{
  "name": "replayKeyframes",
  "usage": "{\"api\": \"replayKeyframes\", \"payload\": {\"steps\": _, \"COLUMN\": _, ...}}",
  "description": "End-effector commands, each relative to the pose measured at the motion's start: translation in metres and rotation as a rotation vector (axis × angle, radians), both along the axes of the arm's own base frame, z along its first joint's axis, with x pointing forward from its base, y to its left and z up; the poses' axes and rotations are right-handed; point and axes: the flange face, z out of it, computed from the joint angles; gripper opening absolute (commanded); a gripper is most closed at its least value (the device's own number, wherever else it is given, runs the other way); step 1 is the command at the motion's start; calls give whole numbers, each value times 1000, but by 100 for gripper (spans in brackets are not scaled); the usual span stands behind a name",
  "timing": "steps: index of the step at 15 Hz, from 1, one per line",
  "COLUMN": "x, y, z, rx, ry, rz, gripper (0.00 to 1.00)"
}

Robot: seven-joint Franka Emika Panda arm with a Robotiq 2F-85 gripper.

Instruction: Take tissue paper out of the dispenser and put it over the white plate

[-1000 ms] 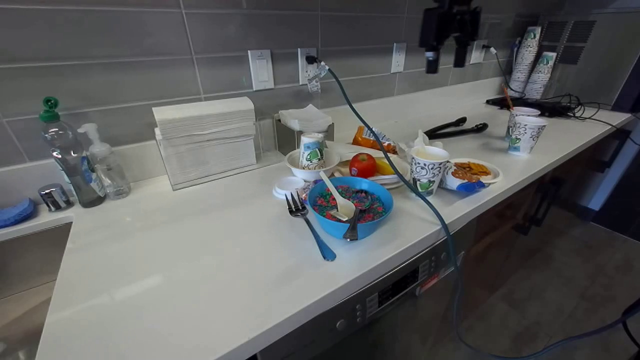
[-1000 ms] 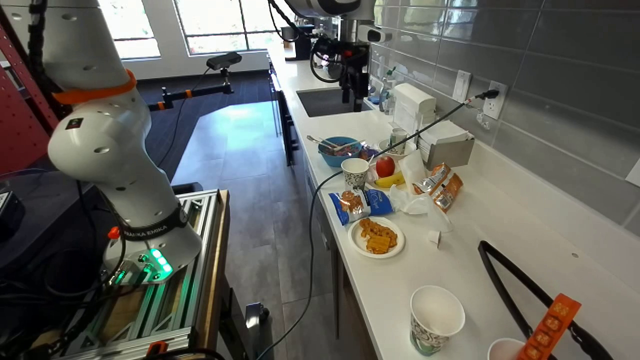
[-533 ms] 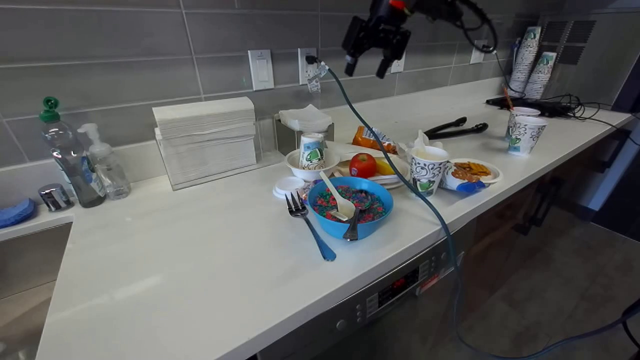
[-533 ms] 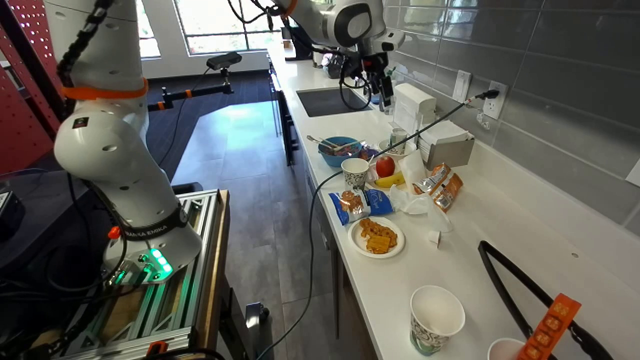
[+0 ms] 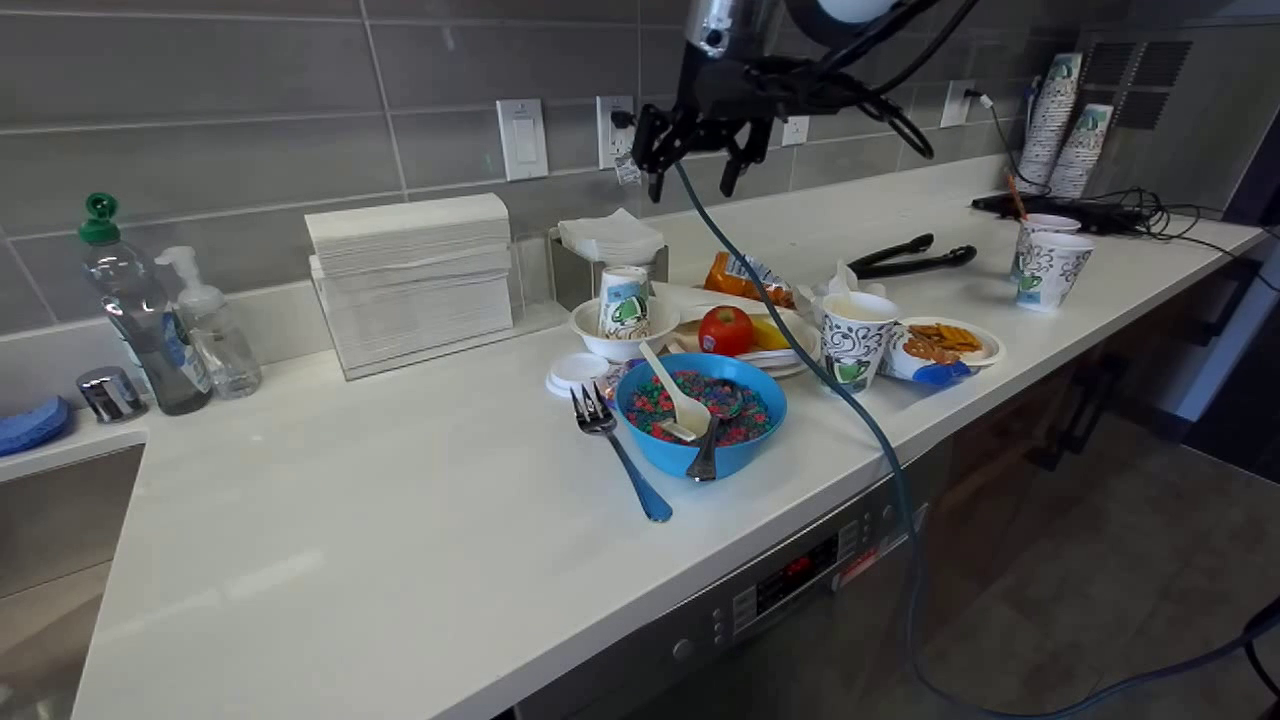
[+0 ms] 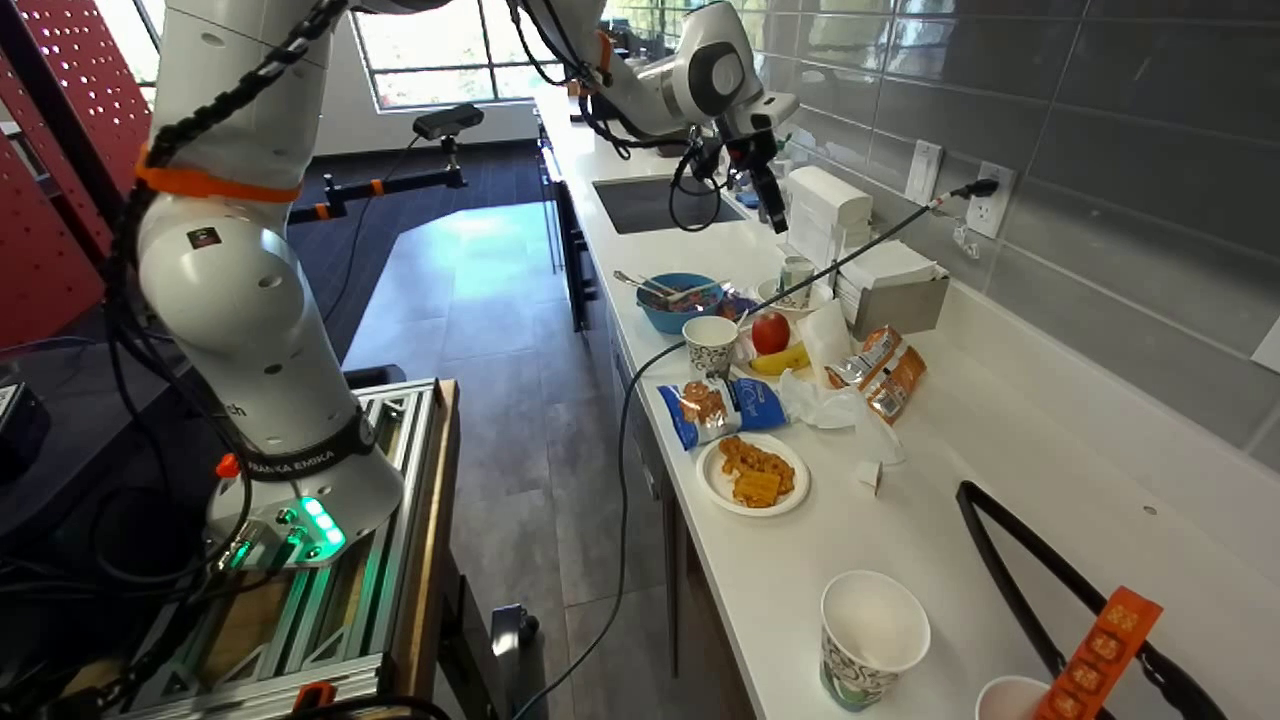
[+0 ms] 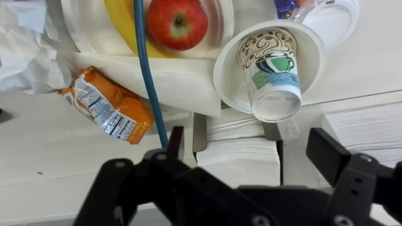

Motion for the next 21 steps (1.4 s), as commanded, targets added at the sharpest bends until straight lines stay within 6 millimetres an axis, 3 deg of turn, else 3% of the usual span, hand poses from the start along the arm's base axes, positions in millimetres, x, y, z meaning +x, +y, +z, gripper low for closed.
{"api": "replayKeyframes", "payload": {"steps": 1, "x": 17, "y": 36, "z": -1, "rx": -36, "ry": 2, "rz": -120, "gripper": 100}}
{"api": "replayKeyframes", "payload": {"steps": 2, "x": 6, "y": 20, "z": -1, "rx": -15, "ry": 18, "rz": -68, "gripper": 100}}
{"api": "replayKeyframes", "payload": {"steps": 5, "x": 12, "y": 37, "z": 2, "rx": -12, "ry": 10, "rz": -91, "gripper": 100}}
{"api": "replayKeyframes", "payload": {"steps": 10, "x": 15, "y": 35, "z": 1, "rx": -14, "ry": 7, "rz": -98, "gripper": 100}}
{"api": "replayKeyframes", "payload": {"steps": 21, "x": 94, "y": 35, "z": -37, "rx": 34, "ry": -74, "rz": -140, "gripper": 100}}
